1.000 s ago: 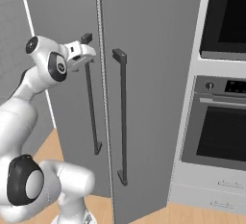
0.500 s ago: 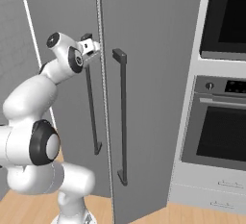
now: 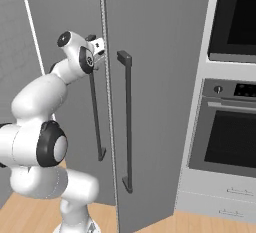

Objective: Take the strawberry from the fridge and place it on top of the pancake, located on the dining counter.

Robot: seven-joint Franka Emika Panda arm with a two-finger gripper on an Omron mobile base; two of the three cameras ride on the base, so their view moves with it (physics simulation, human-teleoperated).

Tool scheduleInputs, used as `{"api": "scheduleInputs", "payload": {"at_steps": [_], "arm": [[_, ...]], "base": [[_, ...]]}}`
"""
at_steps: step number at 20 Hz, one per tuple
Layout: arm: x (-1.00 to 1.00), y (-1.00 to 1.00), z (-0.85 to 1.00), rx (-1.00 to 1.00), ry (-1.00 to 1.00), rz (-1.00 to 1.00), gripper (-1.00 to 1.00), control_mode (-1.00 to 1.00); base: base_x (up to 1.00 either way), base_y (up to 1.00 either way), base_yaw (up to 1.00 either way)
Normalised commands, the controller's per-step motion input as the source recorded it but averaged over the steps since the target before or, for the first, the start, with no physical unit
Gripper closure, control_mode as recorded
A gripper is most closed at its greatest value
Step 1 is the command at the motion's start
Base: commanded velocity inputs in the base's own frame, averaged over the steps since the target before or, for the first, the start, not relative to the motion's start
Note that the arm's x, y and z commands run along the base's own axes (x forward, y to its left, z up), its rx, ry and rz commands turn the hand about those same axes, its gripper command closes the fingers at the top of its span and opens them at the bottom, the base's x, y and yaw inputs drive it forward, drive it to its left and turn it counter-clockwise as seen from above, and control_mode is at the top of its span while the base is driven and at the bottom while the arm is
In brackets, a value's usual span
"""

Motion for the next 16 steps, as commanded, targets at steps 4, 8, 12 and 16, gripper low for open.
{"api": "scheduleInputs", "payload": {"at_steps": [4,8,12,16], "arm": [[-0.5,-0.47,0.03,0.0,0.0,-0.02,-1.0,-1.0],[-0.89,-0.37,0.09,0.0,-0.03,-0.09,-1.0,-1.0],[-0.84,-0.46,0.15,0.0,-0.03,-0.17,-1.0,-1.0],[-0.62,-0.71,0.12,0.0,0.0,-0.19,-1.0,-1.0]], "base": [[0.0,0.0,0.0],[0.0,0.0,0.0],[0.0,0.0,0.0],[0.0,0.0,0.0]]}}
